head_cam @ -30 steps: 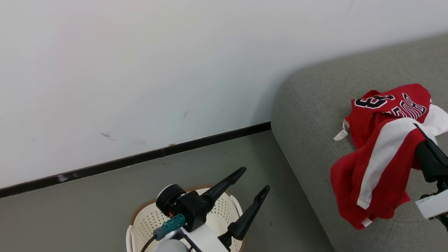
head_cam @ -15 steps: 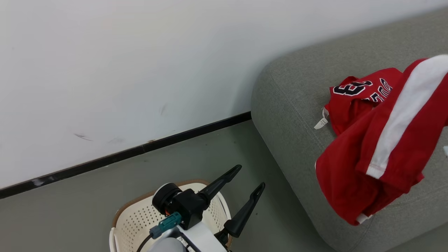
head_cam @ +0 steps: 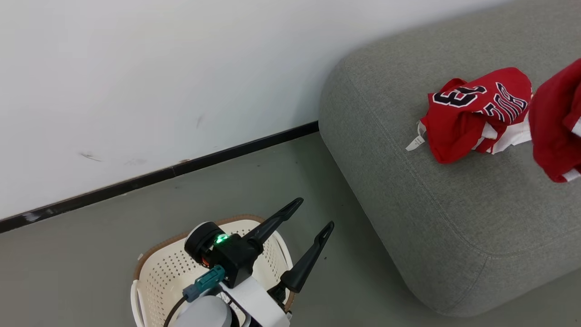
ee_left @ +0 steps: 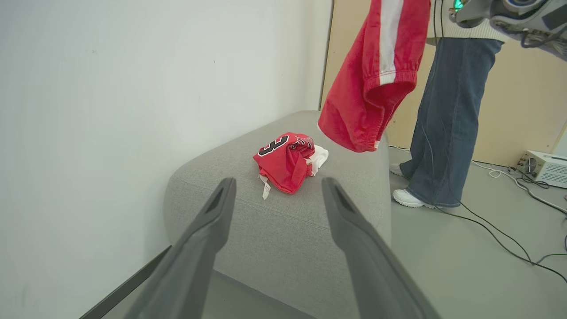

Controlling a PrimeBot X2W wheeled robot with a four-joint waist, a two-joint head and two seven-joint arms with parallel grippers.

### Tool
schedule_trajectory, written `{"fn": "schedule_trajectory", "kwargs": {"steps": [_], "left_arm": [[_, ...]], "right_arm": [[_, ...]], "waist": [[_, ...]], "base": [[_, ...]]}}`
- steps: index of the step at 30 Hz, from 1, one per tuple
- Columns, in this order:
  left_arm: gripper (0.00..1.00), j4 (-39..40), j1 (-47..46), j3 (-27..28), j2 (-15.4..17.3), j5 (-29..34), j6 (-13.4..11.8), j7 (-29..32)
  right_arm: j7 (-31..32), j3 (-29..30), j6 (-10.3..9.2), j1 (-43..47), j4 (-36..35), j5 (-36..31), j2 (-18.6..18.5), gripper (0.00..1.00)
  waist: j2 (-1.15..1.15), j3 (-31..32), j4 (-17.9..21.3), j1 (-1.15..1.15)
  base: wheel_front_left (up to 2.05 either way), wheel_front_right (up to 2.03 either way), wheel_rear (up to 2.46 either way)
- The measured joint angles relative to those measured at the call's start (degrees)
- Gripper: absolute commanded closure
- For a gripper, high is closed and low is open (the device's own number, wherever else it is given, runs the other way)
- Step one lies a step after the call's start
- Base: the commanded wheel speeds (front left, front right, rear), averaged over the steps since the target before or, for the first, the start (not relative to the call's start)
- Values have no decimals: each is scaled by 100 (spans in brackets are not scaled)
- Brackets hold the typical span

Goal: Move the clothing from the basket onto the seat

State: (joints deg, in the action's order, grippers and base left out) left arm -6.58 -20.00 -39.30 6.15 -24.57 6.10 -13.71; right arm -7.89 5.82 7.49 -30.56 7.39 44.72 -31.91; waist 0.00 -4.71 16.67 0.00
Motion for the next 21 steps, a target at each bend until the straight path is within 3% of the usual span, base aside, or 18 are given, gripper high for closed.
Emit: {"fn": "schedule_trajectory", "kwargs": {"steps": [21], "left_arm": [[0,256,-204,70,263,205,-89,54]], "right_arm": [[23,1159,0,-416,1058,-315,-285,100]], "waist": [[0,-504,-52,0]], "base": [[0,0,0]]}}
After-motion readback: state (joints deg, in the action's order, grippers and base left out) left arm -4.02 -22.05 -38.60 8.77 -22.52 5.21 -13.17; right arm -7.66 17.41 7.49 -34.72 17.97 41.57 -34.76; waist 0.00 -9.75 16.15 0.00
